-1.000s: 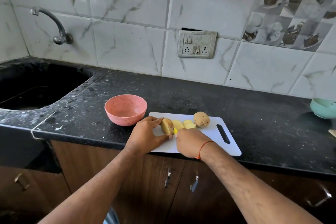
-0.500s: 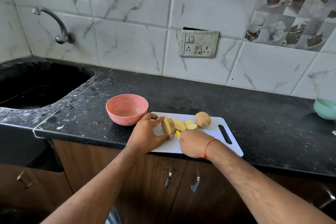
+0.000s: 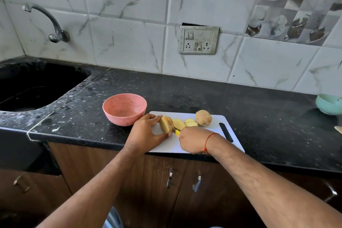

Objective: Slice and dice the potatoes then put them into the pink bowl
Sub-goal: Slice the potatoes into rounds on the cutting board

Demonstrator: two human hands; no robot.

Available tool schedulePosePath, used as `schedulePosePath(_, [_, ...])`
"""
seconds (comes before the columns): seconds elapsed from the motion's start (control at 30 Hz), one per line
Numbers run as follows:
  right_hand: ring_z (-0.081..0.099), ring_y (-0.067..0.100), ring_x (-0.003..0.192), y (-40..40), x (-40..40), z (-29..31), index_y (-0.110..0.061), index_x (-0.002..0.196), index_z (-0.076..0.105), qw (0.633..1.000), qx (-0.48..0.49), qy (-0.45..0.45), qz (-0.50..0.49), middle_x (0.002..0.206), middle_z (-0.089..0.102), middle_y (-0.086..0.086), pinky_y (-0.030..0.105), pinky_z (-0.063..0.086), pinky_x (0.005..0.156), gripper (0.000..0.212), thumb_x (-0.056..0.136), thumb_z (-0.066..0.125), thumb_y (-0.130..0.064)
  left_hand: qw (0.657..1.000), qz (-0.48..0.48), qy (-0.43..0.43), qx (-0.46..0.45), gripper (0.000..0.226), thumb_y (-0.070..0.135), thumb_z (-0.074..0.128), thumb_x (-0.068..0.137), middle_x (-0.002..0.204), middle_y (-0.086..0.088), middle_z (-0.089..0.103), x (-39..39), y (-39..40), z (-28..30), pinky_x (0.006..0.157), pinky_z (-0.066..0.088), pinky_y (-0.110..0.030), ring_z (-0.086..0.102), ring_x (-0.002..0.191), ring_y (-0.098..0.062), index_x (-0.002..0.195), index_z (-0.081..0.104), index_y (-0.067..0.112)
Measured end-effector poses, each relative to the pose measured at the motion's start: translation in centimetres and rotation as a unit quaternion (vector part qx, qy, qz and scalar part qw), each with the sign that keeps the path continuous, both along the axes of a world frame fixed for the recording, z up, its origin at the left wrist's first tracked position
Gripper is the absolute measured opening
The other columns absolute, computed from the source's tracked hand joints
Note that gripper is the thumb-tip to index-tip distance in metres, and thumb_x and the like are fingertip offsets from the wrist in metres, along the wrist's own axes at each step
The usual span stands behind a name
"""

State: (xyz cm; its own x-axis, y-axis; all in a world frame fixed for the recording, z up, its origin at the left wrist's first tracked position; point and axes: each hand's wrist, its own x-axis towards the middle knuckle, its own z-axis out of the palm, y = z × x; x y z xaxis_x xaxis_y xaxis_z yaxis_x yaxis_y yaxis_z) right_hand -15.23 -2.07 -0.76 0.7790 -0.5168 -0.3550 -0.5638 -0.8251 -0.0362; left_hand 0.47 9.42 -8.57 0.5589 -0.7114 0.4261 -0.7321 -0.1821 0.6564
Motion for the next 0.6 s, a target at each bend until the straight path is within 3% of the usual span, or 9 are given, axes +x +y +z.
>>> schedulePosePath(0.07, [0.054, 0.026, 0.078, 0.2, 0.6, 0.5, -0.010, 0.100, 0.065, 1.000, 0.007, -0.024, -0.005, 0.085, 0.056, 0.006, 0.035, 0.049, 0.070, 0.018, 0.100, 0.048, -0.016, 1.000, -0.001, -0.004, 0.000, 0.078, 0.060, 0.087, 0.075, 0.124, 0.016, 0.063, 0.2, 0.0, 0.0, 0.106, 0.050, -0.029, 0.061, 0.114, -0.004, 0.141, 0.070, 0.021])
schedulePosePath(0.1, [0.054, 0.025, 0.075, 0.4, 0.9, 0.6, -0.009, 0.099, 0.065, 0.999, 0.011, -0.030, -0.001, 0.083, 0.056, 0.005, 0.033, 0.048, 0.066, 0.018, 0.100, 0.048, -0.016, 1.000, -0.003, -0.008, 0.001, 0.077, 0.059, 0.087, 0.075, 0.124, 0.016, 0.064, 0.2, 0.0, 0.0, 0.106, 0.050, -0.028, 0.061, 0.114, -0.004, 0.140, 0.070, 0.021])
schedulePosePath(0.17, [0.050, 0.023, 0.066, 0.8, 1.2, 0.4, -0.008, 0.078, 0.057, 0.999, 0.012, -0.030, -0.002, 0.074, 0.052, 0.006, 0.032, 0.041, 0.057, 0.023, 0.097, 0.045, -0.008, 1.000, -0.003, -0.009, -0.001, 0.074, 0.054, 0.089, 0.076, 0.126, 0.014, 0.065, 0.3, 0.0, 0.1, 0.107, 0.048, -0.026, 0.060, 0.115, -0.003, 0.139, 0.071, 0.021])
schedulePosePath(0.23, [0.049, 0.022, 0.063, 0.8, 0.8, -0.2, -0.011, 0.068, 0.051, 1.000, 0.006, -0.012, 0.002, 0.072, 0.052, 0.007, 0.033, 0.038, 0.055, 0.028, 0.095, 0.045, -0.005, 1.000, -0.009, -0.002, -0.004, 0.072, 0.052, 0.090, 0.075, 0.127, 0.014, 0.065, 0.2, 0.1, 0.3, 0.106, 0.046, -0.022, 0.059, 0.115, -0.002, 0.138, 0.071, 0.022])
schedulePosePath(0.37, [0.049, 0.022, 0.062, 0.2, -0.4, -0.8, -0.010, 0.070, 0.051, 1.000, -0.012, 0.016, 0.015, 0.070, 0.052, 0.006, 0.037, 0.044, 0.064, 0.029, 0.098, 0.046, -0.009, 1.000, -0.005, 0.001, 0.000, 0.073, 0.055, 0.089, 0.076, 0.129, 0.012, 0.066, 0.3, 0.1, 0.2, 0.104, 0.046, -0.020, 0.060, 0.116, -0.002, 0.139, 0.071, 0.023])
schedulePosePath(0.6, [0.051, 0.022, 0.063, 1.1, 0.8, -0.4, -0.014, 0.067, 0.051, 1.000, -0.019, 0.006, 0.023, 0.073, 0.054, 0.008, 0.036, 0.043, 0.061, 0.029, 0.095, 0.046, -0.007, 1.000, 0.001, 0.006, 0.007, 0.071, 0.055, 0.088, 0.077, 0.129, 0.012, 0.067, 0.5, 0.1, 0.3, 0.100, 0.044, -0.017, 0.063, 0.118, -0.005, 0.137, 0.072, 0.023])
